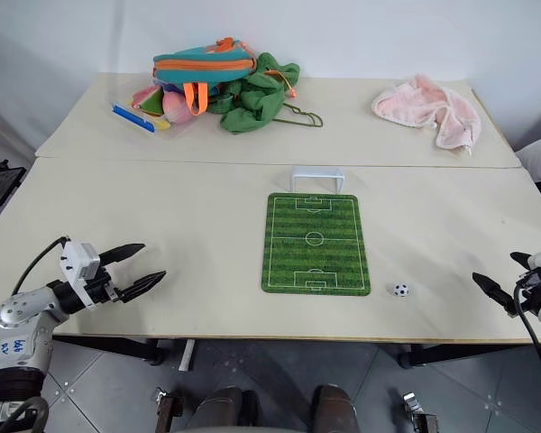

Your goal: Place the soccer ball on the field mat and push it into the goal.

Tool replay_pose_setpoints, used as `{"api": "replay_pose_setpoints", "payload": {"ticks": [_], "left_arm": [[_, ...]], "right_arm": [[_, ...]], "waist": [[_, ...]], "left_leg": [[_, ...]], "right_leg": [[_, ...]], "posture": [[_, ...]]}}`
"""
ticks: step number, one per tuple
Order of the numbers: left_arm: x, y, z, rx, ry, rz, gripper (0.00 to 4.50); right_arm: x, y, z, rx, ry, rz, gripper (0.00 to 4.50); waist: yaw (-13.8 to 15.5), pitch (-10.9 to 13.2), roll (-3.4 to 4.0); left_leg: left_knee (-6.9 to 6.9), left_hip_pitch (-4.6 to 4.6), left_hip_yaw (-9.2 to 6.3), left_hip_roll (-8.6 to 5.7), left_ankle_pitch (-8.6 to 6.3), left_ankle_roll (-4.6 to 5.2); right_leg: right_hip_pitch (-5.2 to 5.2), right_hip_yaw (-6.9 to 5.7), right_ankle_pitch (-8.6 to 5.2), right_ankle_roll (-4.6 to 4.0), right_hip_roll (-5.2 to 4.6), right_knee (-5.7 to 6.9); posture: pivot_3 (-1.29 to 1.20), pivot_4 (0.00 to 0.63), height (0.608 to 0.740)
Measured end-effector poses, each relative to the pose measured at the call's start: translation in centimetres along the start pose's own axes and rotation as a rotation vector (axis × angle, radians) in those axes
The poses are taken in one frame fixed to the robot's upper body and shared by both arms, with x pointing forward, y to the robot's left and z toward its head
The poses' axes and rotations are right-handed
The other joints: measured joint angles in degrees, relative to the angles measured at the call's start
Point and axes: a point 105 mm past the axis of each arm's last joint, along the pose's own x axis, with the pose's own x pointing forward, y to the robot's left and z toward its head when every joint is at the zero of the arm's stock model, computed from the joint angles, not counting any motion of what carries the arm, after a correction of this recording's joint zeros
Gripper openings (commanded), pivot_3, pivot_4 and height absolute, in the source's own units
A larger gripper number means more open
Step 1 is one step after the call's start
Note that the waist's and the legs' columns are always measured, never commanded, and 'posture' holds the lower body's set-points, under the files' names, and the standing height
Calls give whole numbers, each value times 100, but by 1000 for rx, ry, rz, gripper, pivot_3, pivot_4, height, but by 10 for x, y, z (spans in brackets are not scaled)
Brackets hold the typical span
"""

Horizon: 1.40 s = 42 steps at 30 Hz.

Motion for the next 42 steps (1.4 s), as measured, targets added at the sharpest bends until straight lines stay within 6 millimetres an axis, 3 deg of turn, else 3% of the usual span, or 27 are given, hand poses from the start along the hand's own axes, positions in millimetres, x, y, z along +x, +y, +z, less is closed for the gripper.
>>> {"api": "replay_pose_setpoints", "payload": {"ticks": [12,18,22,26,31,35,42], "left_arm": [[6,6,7,-13,-19,27,4500],[14,4,16,-39,-47,-27,4500],[29,-13,28,-19,-95,-169,4500],[52,-46,40,-5,-174,-388,4500],[56,-60,38,-11,-174,-476,4500],[61,-69,37,-24,-186,-512,4500],[61,-77,37,-17,-191,-525,4500]], "right_arm": [[1,2,4,-5,-2,11,4447],[-2,11,27,-51,20,93,4447],[0,37,56,-93,-4,243,4447],[5,89,85,-230,-12,541,4447],[14,113,79,-259,27,692,4447],[21,114,75,-288,47,730,4447],[39,116,49,-241,85,746,4447]], "waist": [[2,0,0],[10,0,1],[20,0,1],[24,-2,-4],[25,4,-12],[25,5,-13],[27,6,-14]], "left_leg": [[0,0,0,-1,0,0],[2,-1,-1,0,0,0],[6,-1,-1,-1,0,0],[9,-2,-5,-2,0,0],[17,-5,-4,-5,-1,1],[25,-8,-7,-3,-2,3],[38,-14,-13,-1,-4,6]], "right_leg": [[0,0,0,0,0,0],[0,0,0,0,0,3],[0,1,0,0,2,5],[1,-2,0,0,5,5],[1,-2,0,0,4,5],[2,-4,0,0,4,6],[3,-10,0,0,4,8]], "posture": [[0,150,740],[0,150,740],[0,150,740],[0,150,740],[0,150,740],[0,150,740],[0,150,740]]}}
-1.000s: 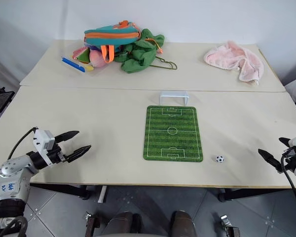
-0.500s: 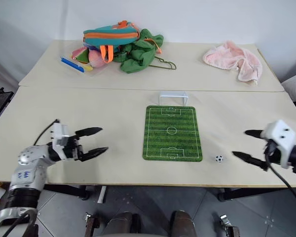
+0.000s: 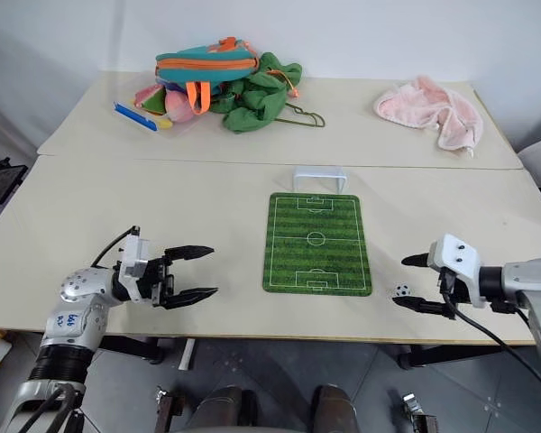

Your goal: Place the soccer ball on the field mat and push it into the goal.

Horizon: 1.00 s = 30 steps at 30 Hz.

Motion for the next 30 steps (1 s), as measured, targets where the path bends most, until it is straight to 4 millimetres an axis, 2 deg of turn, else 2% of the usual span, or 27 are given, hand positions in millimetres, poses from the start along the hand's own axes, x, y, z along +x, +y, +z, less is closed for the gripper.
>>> {"api": "replay_pose_setpoints", "payload": {"ticks": [7,8,10,18,19,22,26,30], "left_arm": [[-1,-4,-3,-15,3,14,4500],[-1,-4,-3,-14,3,16,4500],[-1,-3,-3,-14,3,19,4500],[4,-2,-2,-7,-19,23,4500],[5,-1,-2,-5,-24,22,4500],[7,-1,0,6,-31,19,4500],[6,-1,-1,14,-33,21,4500],[2,0,-6,6,-31,31,4500]], "right_arm": [[3,2,-7,3,8,18,4447],[3,2,-9,5,13,17,4279],[5,2,-11,0,8,12,3835],[10,1,-8,-15,-25,4,1133],[10,0,-7,-17,-26,1,904],[9,2,0,-27,-43,-8,864],[7,0,20,-49,-85,-31,864],[8,-6,69,-103,-167,-40,864]], "waist": [[-4,0,0],[-3,0,0],[-4,0,0],[-6,0,0],[-5,0,0],[-2,0,0],[-6,0,1],[-28,1,4]], "left_leg": [[5,-1,-1,2,0,0],[5,-1,-1,2,0,0],[6,-1,-1,2,0,1],[12,-1,-4,3,0,0],[13,-1,-4,3,0,0],[12,-2,-5,2,-1,1],[13,-2,-5,3,-1,1],[12,-2,-5,9,-1,0]], "right_leg": [[1,0,0,0,0,0],[1,0,0,0,0,0],[2,0,0,0,0,0],[5,-3,0,0,1,1],[5,-3,0,0,0,2],[5,-3,0,0,0,2],[5,-2,0,0,0,1],[0,-1,0,0,3,4]], "posture": [[0,150,740],[0,150,740],[0,150,740],[0,150,740],[0,150,740],[0,150,740],[0,150,740],[0,150,740]]}}
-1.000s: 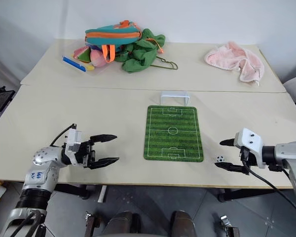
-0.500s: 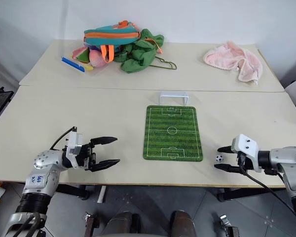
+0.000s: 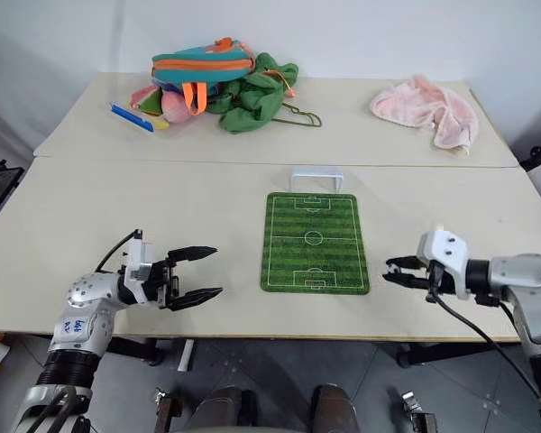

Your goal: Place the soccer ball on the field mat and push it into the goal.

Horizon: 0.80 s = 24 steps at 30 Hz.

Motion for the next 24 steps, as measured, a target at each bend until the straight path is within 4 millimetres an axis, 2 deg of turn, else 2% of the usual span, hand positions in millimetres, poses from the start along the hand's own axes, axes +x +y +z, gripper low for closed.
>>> {"api": "replay_pose_setpoints", "payload": {"ticks": [1,4,7,10,13,18,24], "left_arm": [[-1,0,-1,0,-1,-2,4500],[-6,1,-1,10,-5,4,4500],[-7,1,-1,22,-10,-6,4500],[-7,2,1,44,-41,1,4500],[-4,0,3,60,-62,-4,4500],[-7,-13,0,56,-52,-9,4500],[-12,-21,0,47,-41,3,4500]], "right_arm": [[4,-1,14,-19,-23,12,864],[22,8,37,-49,-76,79,864],[52,27,46,-59,-110,196,864],[83,35,49,-53,-115,290,864],[99,43,39,-65,-80,361,864],[104,42,16,-62,-19,393,864],[107,44,8,-71,-10,418,864]], "waist": [[8,0,0],[18,0,-6],[29,0,-6],[7,0,-6],[19,0,-6],[2,0,-6],[-11,1,-5]], "left_leg": [[0,0,-1,0,0,0],[4,-5,-6,-2,-2,1],[8,-11,-10,-7,-3,3],[13,-13,-8,-7,-3,3],[11,-16,-12,-8,-3,3],[11,-16,-12,-9,-8,10],[14,-13,-11,-5,-8,8]], "right_leg": [[0,-1,0,0,0,0],[2,-7,0,0,-1,-2],[1,-12,0,0,-4,-1],[0,-13,0,0,-4,0],[-1,-21,0,0,-4,4],[0,-21,0,0,-7,1],[1,-19,0,0,-6,3]], "posture": [[0,150,740],[0,150,740],[0,150,740],[0,150,740],[0,150,740],[0,150,740],[0,150,740]]}}
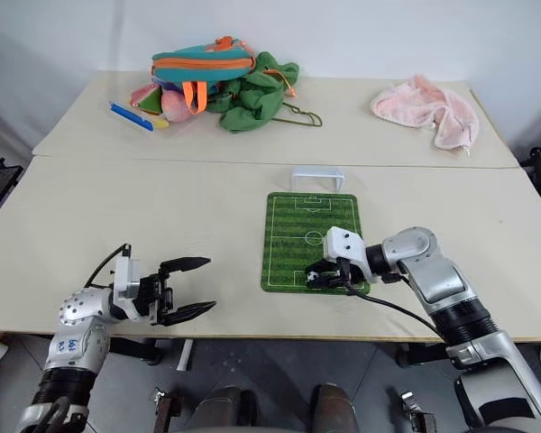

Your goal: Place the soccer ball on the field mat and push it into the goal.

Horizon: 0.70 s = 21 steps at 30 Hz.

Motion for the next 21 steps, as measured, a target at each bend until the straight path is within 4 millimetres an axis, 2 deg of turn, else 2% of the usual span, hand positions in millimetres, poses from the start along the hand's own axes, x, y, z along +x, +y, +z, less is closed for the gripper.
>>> {"api": "replay_pose_setpoints", "payload": {"ticks": [8,19,20,21], "left_arm": [[-3,1,0,-7,6,27,4500],[-3,3,1,-3,4,38,4500],[-3,3,1,-3,4,39,4500],[-2,3,1,-2,3,40,4500]], "right_arm": [[7,-8,2,-19,-22,1,864],[8,-9,1,-28,-22,10,864],[8,-9,1,-28,-22,10,1611],[7,-9,0,-27,-19,11,1800]], "waist": [[-27,0,0],[-58,0,0],[-59,0,0],[-58,0,0]], "left_leg": [[1,0,0,2,-1,-1],[1,0,-2,1,-1,-1],[1,0,-2,1,-1,-1],[1,0,-3,1,-1,-1]], "right_leg": [[0,-1,0,0,1,1],[1,-1,0,0,0,1],[1,-1,0,0,0,1],[2,-2,0,0,0,1]], "posture": [[0,150,740],[0,150,740],[0,150,740],[0,150,740]]}}
